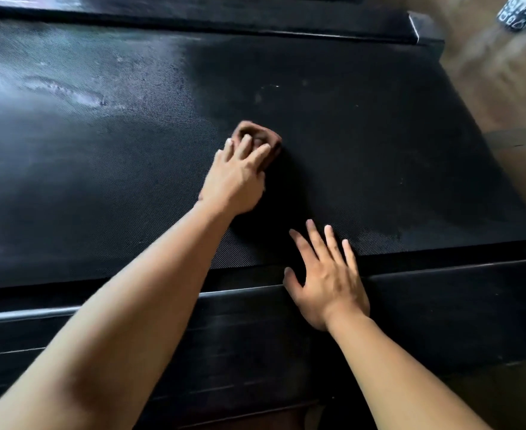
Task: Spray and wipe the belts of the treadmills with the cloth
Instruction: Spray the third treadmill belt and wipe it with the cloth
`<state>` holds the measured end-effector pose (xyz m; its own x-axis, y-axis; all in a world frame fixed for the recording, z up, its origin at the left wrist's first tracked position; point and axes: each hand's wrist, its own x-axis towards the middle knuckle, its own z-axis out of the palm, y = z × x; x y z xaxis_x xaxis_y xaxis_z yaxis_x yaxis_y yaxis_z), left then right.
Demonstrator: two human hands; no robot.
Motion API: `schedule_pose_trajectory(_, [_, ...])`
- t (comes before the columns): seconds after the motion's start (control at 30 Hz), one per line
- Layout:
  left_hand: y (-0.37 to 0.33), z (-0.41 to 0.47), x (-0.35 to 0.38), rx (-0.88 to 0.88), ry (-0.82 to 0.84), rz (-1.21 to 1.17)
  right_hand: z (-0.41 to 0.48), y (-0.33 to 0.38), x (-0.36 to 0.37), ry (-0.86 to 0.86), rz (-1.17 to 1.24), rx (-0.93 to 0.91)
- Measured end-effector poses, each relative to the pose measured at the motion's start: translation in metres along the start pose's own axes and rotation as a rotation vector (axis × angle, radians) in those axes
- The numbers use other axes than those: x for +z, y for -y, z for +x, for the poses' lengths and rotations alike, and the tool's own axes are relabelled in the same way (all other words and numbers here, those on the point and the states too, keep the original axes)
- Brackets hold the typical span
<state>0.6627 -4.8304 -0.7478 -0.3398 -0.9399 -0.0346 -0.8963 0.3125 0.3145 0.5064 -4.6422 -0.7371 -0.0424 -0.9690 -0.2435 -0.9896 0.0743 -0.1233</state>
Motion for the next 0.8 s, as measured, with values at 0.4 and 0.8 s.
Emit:
schedule_pose_trajectory(0.4, [0.108, -0.15, -0.021, -0.301, -0.121, -0.071, 0.0, -0.001, 0.005, -0.048, 0.003, -0.008])
schedule_pose_trajectory(0.8, [0.077, 0.038, -0.028, -0.29, -0.051, -0.015, -0.001, 0.001, 0.0, -0.014, -0.002, -0.002])
